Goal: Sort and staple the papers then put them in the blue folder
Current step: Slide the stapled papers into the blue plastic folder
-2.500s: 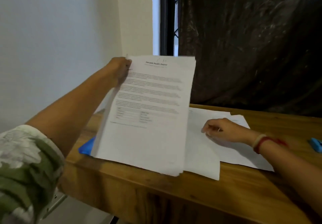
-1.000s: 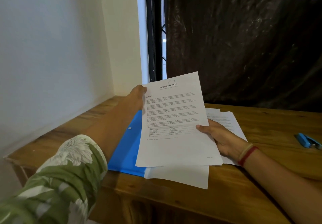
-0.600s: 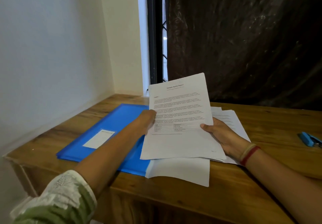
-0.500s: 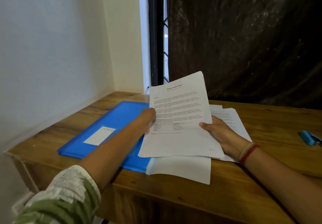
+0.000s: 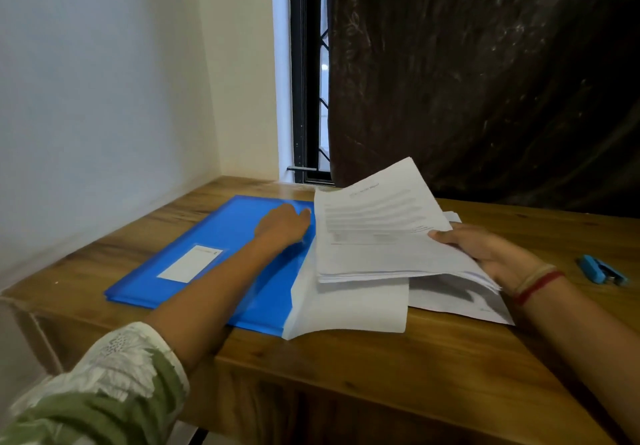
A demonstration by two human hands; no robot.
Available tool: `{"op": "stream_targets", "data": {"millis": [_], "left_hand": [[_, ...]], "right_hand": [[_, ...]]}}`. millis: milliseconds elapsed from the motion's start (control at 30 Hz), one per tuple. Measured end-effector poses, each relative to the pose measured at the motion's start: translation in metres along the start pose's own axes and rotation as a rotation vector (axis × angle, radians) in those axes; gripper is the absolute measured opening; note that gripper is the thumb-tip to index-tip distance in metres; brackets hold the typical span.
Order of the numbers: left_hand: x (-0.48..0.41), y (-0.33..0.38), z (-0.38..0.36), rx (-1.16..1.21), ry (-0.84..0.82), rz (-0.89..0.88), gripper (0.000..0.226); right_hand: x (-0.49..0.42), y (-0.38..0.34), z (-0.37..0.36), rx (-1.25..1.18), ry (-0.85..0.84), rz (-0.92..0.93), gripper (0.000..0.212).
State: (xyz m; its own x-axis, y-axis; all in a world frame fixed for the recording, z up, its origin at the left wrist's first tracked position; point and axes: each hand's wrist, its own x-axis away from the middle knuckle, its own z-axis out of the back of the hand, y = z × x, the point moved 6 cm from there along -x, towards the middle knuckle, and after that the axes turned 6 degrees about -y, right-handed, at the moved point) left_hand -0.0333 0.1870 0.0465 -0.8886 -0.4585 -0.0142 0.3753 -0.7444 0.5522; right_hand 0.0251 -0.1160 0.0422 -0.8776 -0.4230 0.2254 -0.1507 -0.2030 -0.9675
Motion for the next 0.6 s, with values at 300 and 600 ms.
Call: {"op": "stream_targets", "data": {"millis": [300,600], "left_hand": [[0.012,-0.007,-0.010,-0.477,-0.221,-0.040,0.045],[0.008,0.007,0.006,-0.498,-0.128,-0.150,0.031]], "right_hand": [[0.009,-0.023,0.054,0.413,0.022,-0.046,0.046],[0.020,-0.072,0.061,0.528,-0.199,-0.063,0.082]]}}
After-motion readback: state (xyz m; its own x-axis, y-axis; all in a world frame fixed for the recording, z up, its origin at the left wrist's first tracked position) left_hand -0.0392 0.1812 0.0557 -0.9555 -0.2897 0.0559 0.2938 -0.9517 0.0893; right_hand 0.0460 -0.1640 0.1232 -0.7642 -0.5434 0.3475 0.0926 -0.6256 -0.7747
